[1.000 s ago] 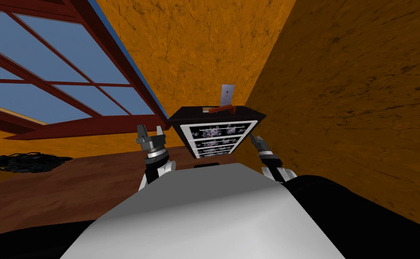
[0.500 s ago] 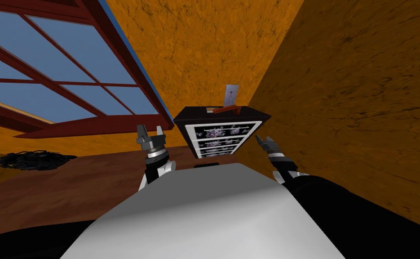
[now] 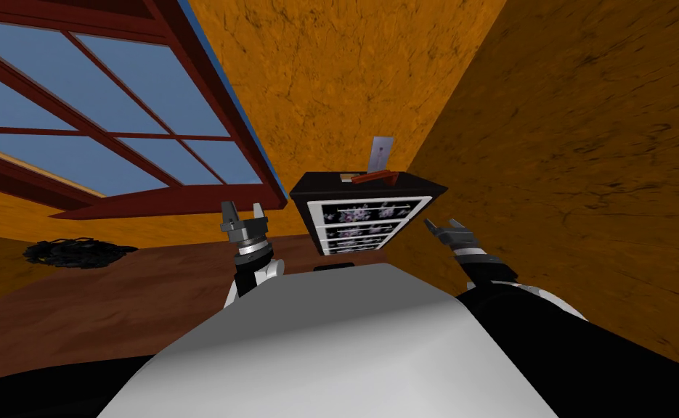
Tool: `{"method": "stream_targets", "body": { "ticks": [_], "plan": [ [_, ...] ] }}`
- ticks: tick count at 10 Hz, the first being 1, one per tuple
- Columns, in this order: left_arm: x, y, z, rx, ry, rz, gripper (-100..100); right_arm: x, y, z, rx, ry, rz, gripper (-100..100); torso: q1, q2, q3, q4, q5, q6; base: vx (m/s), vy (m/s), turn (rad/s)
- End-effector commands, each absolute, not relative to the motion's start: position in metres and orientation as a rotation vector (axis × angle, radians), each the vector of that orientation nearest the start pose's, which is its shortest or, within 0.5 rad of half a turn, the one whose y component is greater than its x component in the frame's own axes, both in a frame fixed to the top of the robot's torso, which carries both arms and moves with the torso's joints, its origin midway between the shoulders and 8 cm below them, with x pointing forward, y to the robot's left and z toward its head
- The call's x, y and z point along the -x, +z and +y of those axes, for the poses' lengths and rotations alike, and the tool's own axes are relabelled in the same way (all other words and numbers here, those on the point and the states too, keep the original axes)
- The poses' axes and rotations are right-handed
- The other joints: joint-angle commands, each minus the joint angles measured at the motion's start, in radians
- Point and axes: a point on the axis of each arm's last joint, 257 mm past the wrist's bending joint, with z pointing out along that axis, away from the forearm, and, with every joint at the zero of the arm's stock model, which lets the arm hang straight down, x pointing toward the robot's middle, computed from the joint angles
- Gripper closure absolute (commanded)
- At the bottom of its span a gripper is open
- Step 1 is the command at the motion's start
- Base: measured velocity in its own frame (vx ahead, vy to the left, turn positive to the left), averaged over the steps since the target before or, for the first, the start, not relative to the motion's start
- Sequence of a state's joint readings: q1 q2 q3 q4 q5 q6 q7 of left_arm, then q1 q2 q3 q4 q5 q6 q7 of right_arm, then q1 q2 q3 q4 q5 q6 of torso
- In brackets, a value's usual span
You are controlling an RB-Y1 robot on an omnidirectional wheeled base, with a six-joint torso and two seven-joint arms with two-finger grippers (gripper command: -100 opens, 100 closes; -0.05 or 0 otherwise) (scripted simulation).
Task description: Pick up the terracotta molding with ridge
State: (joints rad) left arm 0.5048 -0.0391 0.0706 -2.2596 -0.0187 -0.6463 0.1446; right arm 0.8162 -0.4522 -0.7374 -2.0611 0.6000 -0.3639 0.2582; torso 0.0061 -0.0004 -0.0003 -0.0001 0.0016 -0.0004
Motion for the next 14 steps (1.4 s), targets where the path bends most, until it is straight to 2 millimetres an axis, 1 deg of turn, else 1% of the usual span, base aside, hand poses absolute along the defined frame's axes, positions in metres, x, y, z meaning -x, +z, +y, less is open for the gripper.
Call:
{"method": "stream_targets", "body": {
  "ticks": [1, 2, 3, 5, 6, 7, 8, 10, 11, 14],
  "plan": [
    [-0.317, 0.041, 0.298, 0.608, -1.379, 0.474, 0, -0.262, -0.062, -0.562, 0.015, -0.391, 1.478, -100, 0.000, 0.000, 0.000, 0.000, 0.000, 0.000, -0.005, 0.089, 0.029],
    [-0.317, 0.041, 0.298, 0.608, -1.379, 0.474, 0, -0.256, -0.055, -0.574, 0.083, -0.477, 1.503, -100, 0.000, 0.001, 0.000, 0.000, 0.000, 0.000, 0.002, 0.100, 0.056],
    [-0.317, 0.041, 0.298, 0.608, -1.379, 0.474, 0, -0.254, -0.051, -0.577, 0.084, -0.487, 1.498, -100, 0.000, 0.001, 0.000, 0.000, 0.000, 0.000, 0.011, 0.079, 0.028],
    [-0.317, 0.041, 0.298, 0.608, -1.379, 0.474, 0, -0.246, -0.036, -0.597, 0.224, -0.643, 1.537, -100, 0.000, 0.000, 0.000, 0.000, 0.000, 0.000, 0.007, 0.115, 0.099],
    [-0.317, 0.041, 0.298, 0.608, -1.379, 0.474, 0, -0.242, -0.027, -0.602, 0.229, -0.669, 1.528, -100, 0.002, 0.000, 0.000, 0.000, 0.000, 0.000, 0.021, 0.102, 0.027],
    [-0.316, 0.041, 0.298, 0.608, -1.379, 0.474, 0, -0.241, -0.021, -0.609, 0.304, -0.736, 1.546, -100, 0.000, -0.001, 0.000, 0.000, 0.000, 0.000, 0.023, 0.087, 0.083],
    [-0.317, 0.041, 0.298, 0.608, -1.379, 0.474, 0, -0.239, -0.014, -0.613, 0.304, -0.753, 1.537, -100, 0.000, -0.001, 0.000, 0.000, 0.000, 0.000, 0.014, 0.060, 0.033],
    [-0.317, 0.041, 0.298, 0.608, -1.379, 0.474, 0, -0.235, 0.006, -0.627, 0.447, -0.894, 1.552, -100, -0.002, 0.000, 0.000, 0.000, 0.000, 0.000, 0.010, 0.076, 0.109],
    [-0.317, 0.041, 0.298, 0.608, -1.379, 0.474, 0, -0.235, 0.012, -0.628, 0.456, -0.903, 1.544, -100, -0.001, 0.000, 0.000, 0.000, 0.000, 0.000, 0.000, 0.059, 0.039],
    [-0.317, 0.041, 0.298, 0.608, -1.379, 0.474, 0, -0.241, 0.047, -0.638, 0.679, -1.077, 1.531, -100, -0.002, -0.001, -0.001, 0.000, 0.000, 0.000, 0.020, 0.073, 0.123]
  ]
}}
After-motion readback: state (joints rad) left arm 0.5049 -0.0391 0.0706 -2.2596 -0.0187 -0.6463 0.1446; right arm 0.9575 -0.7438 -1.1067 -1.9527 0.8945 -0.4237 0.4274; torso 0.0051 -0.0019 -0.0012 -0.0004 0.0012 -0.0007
